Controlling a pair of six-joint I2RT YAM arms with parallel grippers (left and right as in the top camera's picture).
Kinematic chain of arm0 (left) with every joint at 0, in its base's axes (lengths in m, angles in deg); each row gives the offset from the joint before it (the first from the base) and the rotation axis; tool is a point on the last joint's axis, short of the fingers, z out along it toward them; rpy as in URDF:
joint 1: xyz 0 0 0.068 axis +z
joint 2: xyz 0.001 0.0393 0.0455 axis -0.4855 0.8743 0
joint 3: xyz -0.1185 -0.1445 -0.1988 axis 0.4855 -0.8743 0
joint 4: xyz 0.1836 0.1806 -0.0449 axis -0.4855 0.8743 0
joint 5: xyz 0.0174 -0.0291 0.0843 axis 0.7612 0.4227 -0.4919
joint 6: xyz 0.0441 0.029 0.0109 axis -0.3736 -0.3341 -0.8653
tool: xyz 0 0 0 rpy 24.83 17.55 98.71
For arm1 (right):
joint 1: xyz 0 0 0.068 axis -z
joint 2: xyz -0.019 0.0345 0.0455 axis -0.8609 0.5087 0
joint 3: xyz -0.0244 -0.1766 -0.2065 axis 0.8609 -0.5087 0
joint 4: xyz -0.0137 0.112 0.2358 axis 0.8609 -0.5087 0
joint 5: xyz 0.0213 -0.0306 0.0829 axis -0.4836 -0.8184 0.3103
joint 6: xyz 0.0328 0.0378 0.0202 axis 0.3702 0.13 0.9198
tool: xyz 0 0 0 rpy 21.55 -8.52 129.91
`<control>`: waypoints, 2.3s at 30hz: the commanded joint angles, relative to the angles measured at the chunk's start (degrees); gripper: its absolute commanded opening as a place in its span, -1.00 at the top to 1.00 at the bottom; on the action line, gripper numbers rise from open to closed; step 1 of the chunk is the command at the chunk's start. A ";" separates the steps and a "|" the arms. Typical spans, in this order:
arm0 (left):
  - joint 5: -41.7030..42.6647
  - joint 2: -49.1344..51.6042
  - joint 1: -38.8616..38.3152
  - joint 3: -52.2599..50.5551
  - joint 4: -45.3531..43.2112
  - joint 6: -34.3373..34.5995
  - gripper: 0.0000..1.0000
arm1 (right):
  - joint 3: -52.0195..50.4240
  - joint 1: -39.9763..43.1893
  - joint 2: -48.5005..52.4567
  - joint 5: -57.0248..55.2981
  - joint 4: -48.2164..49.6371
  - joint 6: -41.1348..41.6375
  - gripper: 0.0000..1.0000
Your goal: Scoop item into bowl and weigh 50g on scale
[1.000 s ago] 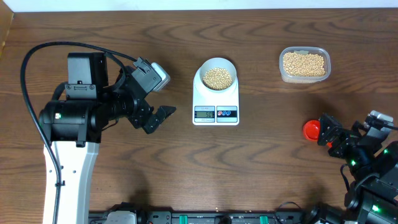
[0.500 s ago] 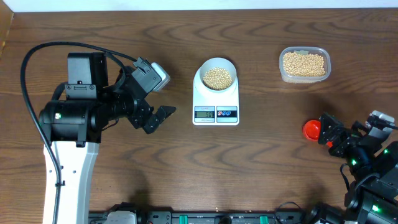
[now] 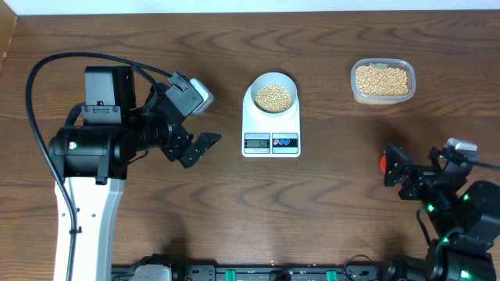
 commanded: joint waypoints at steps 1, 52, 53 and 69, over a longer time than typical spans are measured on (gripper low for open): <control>0.94 -0.04 0.20 1.01 0.00 0.09 -0.97 | 0.42 -2.91 -1.77 -3.80 -0.04 -5.16 -0.98; 0.94 -0.04 0.20 1.01 0.00 0.09 -0.97 | -31.93 -7.45 -26.03 0.85 26.97 -6.60 -0.98; 0.94 -0.04 0.20 1.01 0.00 0.09 -0.97 | -31.93 -7.45 -26.03 0.61 26.95 -6.62 -0.98; 0.94 -0.04 0.20 1.01 0.00 0.09 -0.97 | -31.89 -7.48 -26.03 -8.31 25.92 -11.96 -0.98</control>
